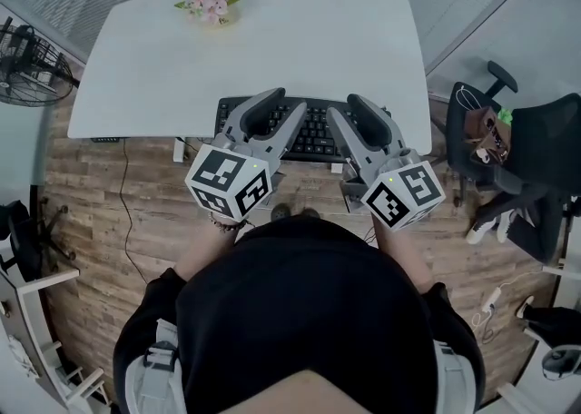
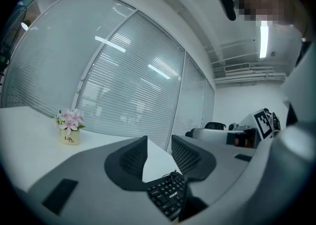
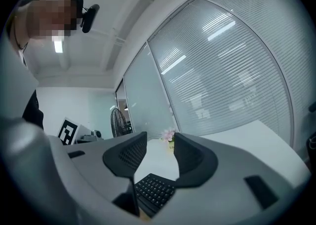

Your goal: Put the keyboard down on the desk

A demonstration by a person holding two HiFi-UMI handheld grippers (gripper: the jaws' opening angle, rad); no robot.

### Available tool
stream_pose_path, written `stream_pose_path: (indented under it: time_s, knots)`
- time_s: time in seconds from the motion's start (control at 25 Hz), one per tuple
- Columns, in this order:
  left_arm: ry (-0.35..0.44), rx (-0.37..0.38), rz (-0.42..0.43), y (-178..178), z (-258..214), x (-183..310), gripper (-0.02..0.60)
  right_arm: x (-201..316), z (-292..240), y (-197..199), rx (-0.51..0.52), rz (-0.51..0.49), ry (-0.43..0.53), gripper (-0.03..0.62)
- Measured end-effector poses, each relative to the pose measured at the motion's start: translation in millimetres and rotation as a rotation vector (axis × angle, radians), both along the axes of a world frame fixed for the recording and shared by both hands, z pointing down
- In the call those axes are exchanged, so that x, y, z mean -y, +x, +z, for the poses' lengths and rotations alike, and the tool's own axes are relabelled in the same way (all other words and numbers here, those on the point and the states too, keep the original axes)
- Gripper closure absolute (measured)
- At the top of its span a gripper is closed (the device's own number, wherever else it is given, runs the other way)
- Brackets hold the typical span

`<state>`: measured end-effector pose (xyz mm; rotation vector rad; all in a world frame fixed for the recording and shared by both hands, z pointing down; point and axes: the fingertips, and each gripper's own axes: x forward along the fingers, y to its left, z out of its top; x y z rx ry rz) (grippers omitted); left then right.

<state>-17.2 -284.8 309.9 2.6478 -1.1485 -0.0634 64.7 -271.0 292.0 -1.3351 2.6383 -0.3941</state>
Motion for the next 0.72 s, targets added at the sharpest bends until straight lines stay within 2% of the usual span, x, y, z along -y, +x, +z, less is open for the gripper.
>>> stream_pose_path:
  time_s: [0.44,0.72]
  knots:
    - [0.019,-0.005,-0.018,-4.2,-3.6,-5.3,0.511,-2.4,-3.4,-2.9,-0.011,0.002,0.029,0.498]
    - [0.006,-0.031,-0.011,-1.8,-3.6,-5.9,0.541,-4.4,-4.1,-2.4,-0.004,0.005,0.028,0.550]
